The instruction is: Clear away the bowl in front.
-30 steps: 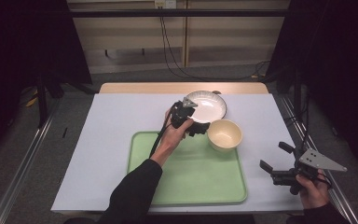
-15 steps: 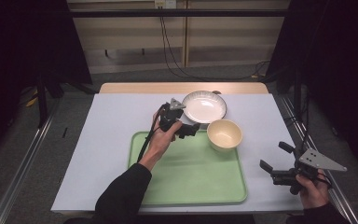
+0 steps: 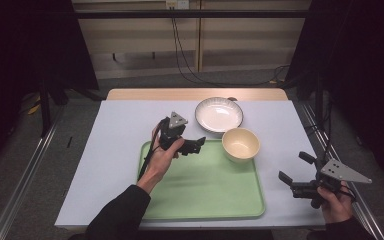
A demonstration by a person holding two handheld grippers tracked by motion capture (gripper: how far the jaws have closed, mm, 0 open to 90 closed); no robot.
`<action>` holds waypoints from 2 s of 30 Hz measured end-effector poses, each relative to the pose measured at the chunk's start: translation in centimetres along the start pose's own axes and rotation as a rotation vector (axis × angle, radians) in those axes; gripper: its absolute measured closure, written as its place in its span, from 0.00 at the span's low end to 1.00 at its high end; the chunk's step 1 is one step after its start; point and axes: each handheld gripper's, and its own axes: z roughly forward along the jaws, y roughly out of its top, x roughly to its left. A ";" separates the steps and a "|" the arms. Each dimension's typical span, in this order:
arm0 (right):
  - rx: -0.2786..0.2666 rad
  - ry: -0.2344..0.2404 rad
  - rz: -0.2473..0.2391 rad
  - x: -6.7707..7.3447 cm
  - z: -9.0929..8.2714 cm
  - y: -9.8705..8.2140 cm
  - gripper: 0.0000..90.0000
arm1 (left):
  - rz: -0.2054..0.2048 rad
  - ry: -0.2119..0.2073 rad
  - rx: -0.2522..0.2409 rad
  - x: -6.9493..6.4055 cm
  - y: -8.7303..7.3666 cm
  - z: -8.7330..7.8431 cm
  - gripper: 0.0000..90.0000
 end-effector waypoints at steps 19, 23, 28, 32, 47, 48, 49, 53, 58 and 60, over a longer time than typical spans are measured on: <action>0.000 -0.005 -0.007 0.0 0.1 0.0 0.00 | -0.069 0.073 -0.120 1.2 -2.7 -6.5 0.03; 0.001 -0.002 -0.001 0.0 0.1 0.0 0.00 | -0.077 0.107 -0.131 1.5 -3.9 -7.6 0.02; 0.002 -0.005 0.003 0.1 0.2 0.0 0.00 | -0.102 0.138 -0.142 2.0 -5.1 -9.1 0.03; 0.011 -0.002 -0.004 0.0 0.2 0.0 0.00 | -0.099 0.162 -0.140 2.3 -6.0 -10.3 0.02; 0.018 -0.007 -0.003 0.0 0.2 0.0 0.00 | -0.132 0.231 -0.143 2.3 -10.1 -14.6 0.02; 0.018 -0.005 -0.001 0.0 0.2 0.0 0.00 | -0.136 0.245 -0.141 2.2 -10.4 -15.0 0.02; 0.015 -0.009 0.003 0.0 0.3 -0.1 0.00 | -0.131 0.245 -0.140 2.1 -10.6 -15.3 0.02; 0.033 -0.003 0.007 0.0 0.3 -0.1 0.00 | -0.135 0.237 -0.139 2.0 -11.6 -16.8 0.02; 0.037 -0.010 0.006 -0.1 0.5 -0.2 0.00 | -0.131 0.249 -0.157 2.1 -11.9 -17.5 0.01; 0.052 -0.011 0.004 -0.1 0.6 -0.3 0.00 | -0.140 0.252 -0.161 2.2 -11.9 -17.5 0.01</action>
